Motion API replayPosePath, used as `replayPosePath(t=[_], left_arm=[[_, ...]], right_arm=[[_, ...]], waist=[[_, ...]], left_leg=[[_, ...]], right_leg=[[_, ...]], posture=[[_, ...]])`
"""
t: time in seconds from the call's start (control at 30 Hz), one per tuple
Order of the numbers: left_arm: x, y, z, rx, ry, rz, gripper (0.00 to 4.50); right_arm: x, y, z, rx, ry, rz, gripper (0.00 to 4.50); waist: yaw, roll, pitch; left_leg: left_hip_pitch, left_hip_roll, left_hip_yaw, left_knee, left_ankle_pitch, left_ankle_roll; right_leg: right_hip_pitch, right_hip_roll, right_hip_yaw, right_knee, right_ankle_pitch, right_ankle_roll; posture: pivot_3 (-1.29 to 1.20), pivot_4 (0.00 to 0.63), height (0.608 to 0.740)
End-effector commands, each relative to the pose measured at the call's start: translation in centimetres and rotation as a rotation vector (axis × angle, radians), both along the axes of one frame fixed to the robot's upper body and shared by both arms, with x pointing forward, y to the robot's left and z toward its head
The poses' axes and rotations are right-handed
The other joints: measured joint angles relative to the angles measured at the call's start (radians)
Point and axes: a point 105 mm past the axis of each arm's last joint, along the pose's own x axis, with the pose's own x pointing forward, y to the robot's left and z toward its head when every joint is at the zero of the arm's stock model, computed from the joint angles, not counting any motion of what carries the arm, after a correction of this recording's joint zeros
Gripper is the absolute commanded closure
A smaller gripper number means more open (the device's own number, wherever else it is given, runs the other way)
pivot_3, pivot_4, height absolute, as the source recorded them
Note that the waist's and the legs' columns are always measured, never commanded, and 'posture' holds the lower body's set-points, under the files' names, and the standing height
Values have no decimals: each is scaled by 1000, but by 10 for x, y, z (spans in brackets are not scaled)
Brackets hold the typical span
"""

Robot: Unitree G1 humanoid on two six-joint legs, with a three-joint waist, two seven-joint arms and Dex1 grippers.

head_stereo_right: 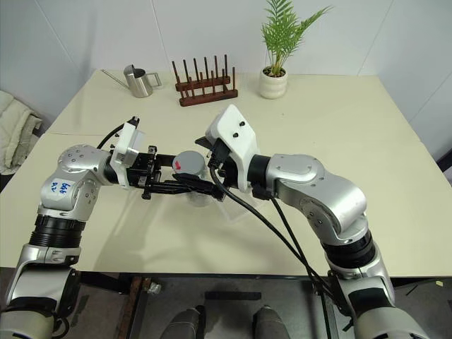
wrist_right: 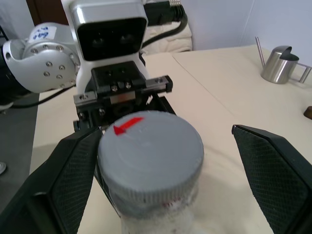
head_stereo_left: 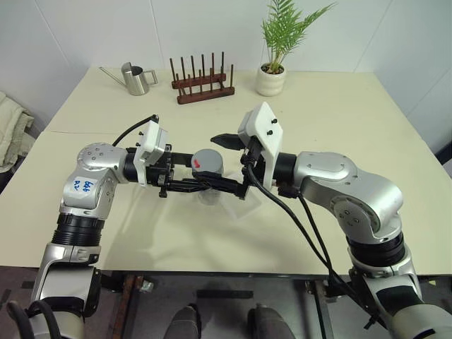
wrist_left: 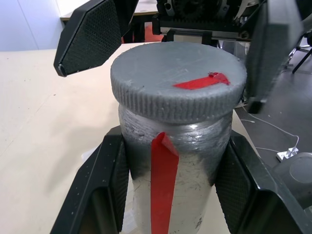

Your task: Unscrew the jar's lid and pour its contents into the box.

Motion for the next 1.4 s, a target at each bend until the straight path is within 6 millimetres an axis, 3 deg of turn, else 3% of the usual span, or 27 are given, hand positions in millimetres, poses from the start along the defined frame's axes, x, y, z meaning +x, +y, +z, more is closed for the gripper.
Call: replayPosePath(t=[0.03, 1.37, 1.4], left_arm=[[0, -2, 11, -4, -50, -7, 2439], [2, -3, 11, -5, -65, 4, 2439], [2, -3, 12, -6, -66, 4, 2439]], right_arm=[[-3, -7, 11, 22, -47, -3, 7], [-10, 2, 11, 24, -40, 76, 7], [-10, 2, 11, 23, -40, 77, 184]], waist=[[0, 0, 0], [0, 0, 0], [0, 0, 0]], left_leg=[[0, 0, 0, 0, 0, 0], [0, 0, 0, 0, 0, 0], [0, 0, 0, 0, 0, 0]], right_leg=[[0, 0, 0, 0, 0, 0], [0, 0, 0, 0, 0, 0], [0, 0, 0, 0, 0, 0]], posture=[[0, 150, 740], [0, 150, 740], [0, 150, 740]])
